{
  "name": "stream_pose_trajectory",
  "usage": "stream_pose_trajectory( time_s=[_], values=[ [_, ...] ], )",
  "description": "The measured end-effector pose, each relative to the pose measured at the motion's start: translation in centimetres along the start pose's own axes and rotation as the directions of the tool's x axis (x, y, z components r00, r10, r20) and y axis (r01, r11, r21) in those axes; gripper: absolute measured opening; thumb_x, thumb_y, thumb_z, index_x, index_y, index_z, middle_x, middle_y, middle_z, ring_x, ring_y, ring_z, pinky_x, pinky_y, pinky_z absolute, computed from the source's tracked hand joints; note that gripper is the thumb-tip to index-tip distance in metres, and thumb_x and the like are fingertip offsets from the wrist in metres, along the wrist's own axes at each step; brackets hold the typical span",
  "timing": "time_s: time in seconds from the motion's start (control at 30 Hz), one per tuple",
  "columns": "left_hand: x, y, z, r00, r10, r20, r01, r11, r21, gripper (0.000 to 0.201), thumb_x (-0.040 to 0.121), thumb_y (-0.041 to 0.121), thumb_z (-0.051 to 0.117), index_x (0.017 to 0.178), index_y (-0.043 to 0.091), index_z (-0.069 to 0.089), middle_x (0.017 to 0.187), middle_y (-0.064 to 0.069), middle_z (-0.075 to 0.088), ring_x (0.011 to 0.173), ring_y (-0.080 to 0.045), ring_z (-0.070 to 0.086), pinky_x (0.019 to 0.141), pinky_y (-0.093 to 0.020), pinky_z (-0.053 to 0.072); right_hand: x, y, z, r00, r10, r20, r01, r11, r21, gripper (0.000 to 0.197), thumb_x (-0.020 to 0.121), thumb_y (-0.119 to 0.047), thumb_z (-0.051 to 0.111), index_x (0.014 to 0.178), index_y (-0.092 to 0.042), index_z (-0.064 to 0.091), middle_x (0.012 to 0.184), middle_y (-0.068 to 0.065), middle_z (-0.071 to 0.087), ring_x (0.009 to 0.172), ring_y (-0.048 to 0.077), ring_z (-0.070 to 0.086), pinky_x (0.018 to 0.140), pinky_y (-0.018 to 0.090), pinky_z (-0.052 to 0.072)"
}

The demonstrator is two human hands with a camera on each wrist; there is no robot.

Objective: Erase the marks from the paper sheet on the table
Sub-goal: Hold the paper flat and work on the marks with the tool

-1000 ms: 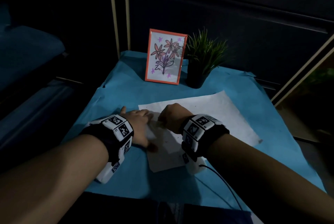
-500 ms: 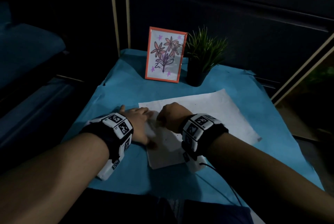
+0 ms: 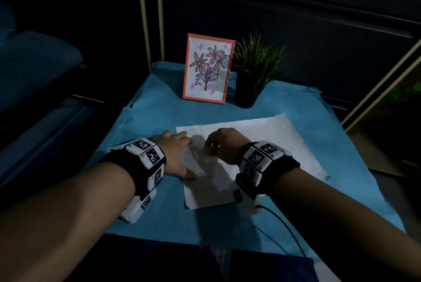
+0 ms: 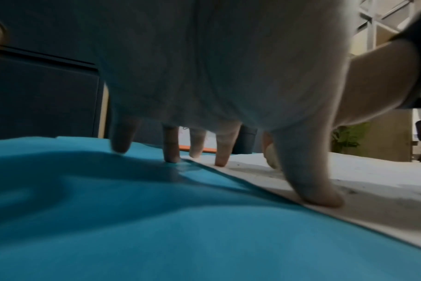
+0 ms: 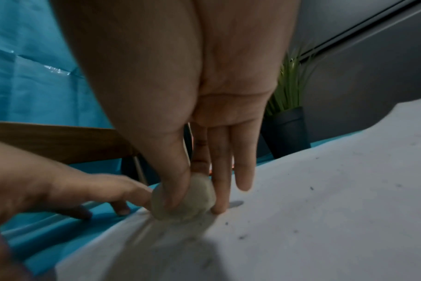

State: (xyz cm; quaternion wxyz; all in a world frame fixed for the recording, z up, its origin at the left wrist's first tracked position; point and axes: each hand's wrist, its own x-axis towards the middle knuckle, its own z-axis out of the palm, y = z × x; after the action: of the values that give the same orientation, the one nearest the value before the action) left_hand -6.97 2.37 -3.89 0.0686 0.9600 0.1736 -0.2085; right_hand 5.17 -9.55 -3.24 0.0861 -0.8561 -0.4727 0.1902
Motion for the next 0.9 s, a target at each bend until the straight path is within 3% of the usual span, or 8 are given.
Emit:
stream_pose_trajectory(
  time_s=[0.1, 0.27, 0.37, 0.47, 0.57, 0.63, 0.73, 0.9],
  values=[
    [0.3, -0.2, 0.2, 1.0, -0.002, 0.002, 0.002, 1.0, -0.031, 0.097, 0.078, 0.066, 0.063, 0.153, 0.03, 0.014, 0.16, 0.0, 0.005, 0.143, -0.027, 0.011, 0.112, -0.031, 0.022, 0.1, 0.2, 0.3, 1.0, 0.019, -0.001, -0.019, 1.0, -0.012, 0.02, 0.089, -0.024, 0.062, 0.107, -0.019, 0.07, 0.111, 0.006, 0.064, 0.104, 0.022, 0.057, 0.08, 0.024, 0.039],
    [0.2, -0.5, 0.2, 0.999, 0.012, 0.033, -0.011, 1.0, -0.025, 0.107, 0.072, 0.071, 0.064, 0.154, 0.028, 0.011, 0.161, 0.003, 0.006, 0.144, -0.027, 0.01, 0.115, -0.035, 0.019, 0.2, -0.9, 0.9, 1.0, -0.004, -0.011, 0.004, 0.999, -0.049, 0.022, 0.09, -0.023, 0.059, 0.109, -0.02, 0.07, 0.114, 0.006, 0.064, 0.106, 0.025, 0.058, 0.086, 0.029, 0.044],
    [0.2, -0.4, 0.3, 0.999, 0.013, 0.036, -0.013, 1.0, 0.022, 0.115, 0.065, 0.076, 0.067, 0.153, 0.029, 0.011, 0.16, 0.003, 0.007, 0.143, -0.026, 0.013, 0.116, -0.038, 0.021, -0.6, -1.6, 1.1, 0.997, -0.038, 0.062, 0.043, 0.996, -0.08, 0.022, 0.091, -0.021, 0.055, 0.107, -0.017, 0.071, 0.112, 0.009, 0.065, 0.103, 0.027, 0.059, 0.082, 0.028, 0.044],
    [0.3, -0.4, 0.4, 0.999, -0.001, 0.05, 0.0, 1.0, 0.029, 0.118, 0.064, 0.078, 0.065, 0.154, 0.03, 0.005, 0.161, 0.006, 0.001, 0.145, -0.025, 0.008, 0.118, -0.041, 0.018, -2.0, -1.5, 1.5, 0.986, -0.101, 0.133, 0.118, 0.985, -0.128, 0.024, 0.093, -0.023, 0.053, 0.108, -0.017, 0.07, 0.112, 0.008, 0.062, 0.103, 0.026, 0.056, 0.076, 0.024, 0.036],
    [0.2, -0.4, 0.4, 0.998, -0.007, 0.07, 0.004, 0.999, 0.041, 0.119, 0.064, 0.079, 0.063, 0.153, 0.031, 0.001, 0.161, 0.008, -0.004, 0.146, -0.024, 0.005, 0.118, -0.045, 0.016, -2.4, -1.2, 1.1, 0.974, -0.105, 0.201, 0.128, 0.986, -0.108, 0.023, 0.093, -0.028, 0.056, 0.108, -0.021, 0.071, 0.11, 0.003, 0.065, 0.103, 0.023, 0.056, 0.083, 0.026, 0.042],
    [0.2, -0.4, 0.3, 0.998, -0.002, 0.07, -0.002, 0.998, 0.057, 0.119, 0.064, 0.08, 0.063, 0.153, 0.031, 0.0, 0.161, 0.008, -0.004, 0.146, -0.025, 0.005, 0.118, -0.045, 0.016, -1.8, -1.3, 0.7, 0.988, -0.067, 0.136, 0.078, 0.994, -0.075, 0.021, 0.09, -0.026, 0.059, 0.106, -0.022, 0.073, 0.109, 0.003, 0.067, 0.103, 0.023, 0.058, 0.088, 0.03, 0.047],
    [0.2, -0.6, 0.4, 0.996, 0.005, 0.085, -0.01, 0.998, 0.06, 0.124, 0.061, 0.081, 0.064, 0.153, 0.03, -0.001, 0.161, 0.008, -0.005, 0.145, -0.025, 0.006, 0.118, -0.046, 0.016, -0.9, -1.6, 0.7, 0.999, -0.025, 0.034, 0.027, 0.998, -0.058, 0.022, 0.09, -0.025, 0.059, 0.106, -0.018, 0.072, 0.109, 0.008, 0.067, 0.101, 0.026, 0.06, 0.083, 0.029, 0.046],
    [0.4, -0.7, 0.9, 0.997, -0.013, 0.074, 0.009, 0.998, 0.058, 0.126, 0.059, 0.083, 0.064, 0.153, 0.032, -0.003, 0.161, 0.009, -0.007, 0.146, -0.023, 0.003, 0.118, -0.044, 0.012, -2.0, -1.7, 2.0, 0.995, -0.069, 0.07, 0.078, 0.988, -0.137, 0.025, 0.094, -0.026, 0.051, 0.104, -0.012, 0.069, 0.11, 0.01, 0.059, 0.1, 0.028, 0.057, 0.075, 0.029, 0.04]
  ],
)
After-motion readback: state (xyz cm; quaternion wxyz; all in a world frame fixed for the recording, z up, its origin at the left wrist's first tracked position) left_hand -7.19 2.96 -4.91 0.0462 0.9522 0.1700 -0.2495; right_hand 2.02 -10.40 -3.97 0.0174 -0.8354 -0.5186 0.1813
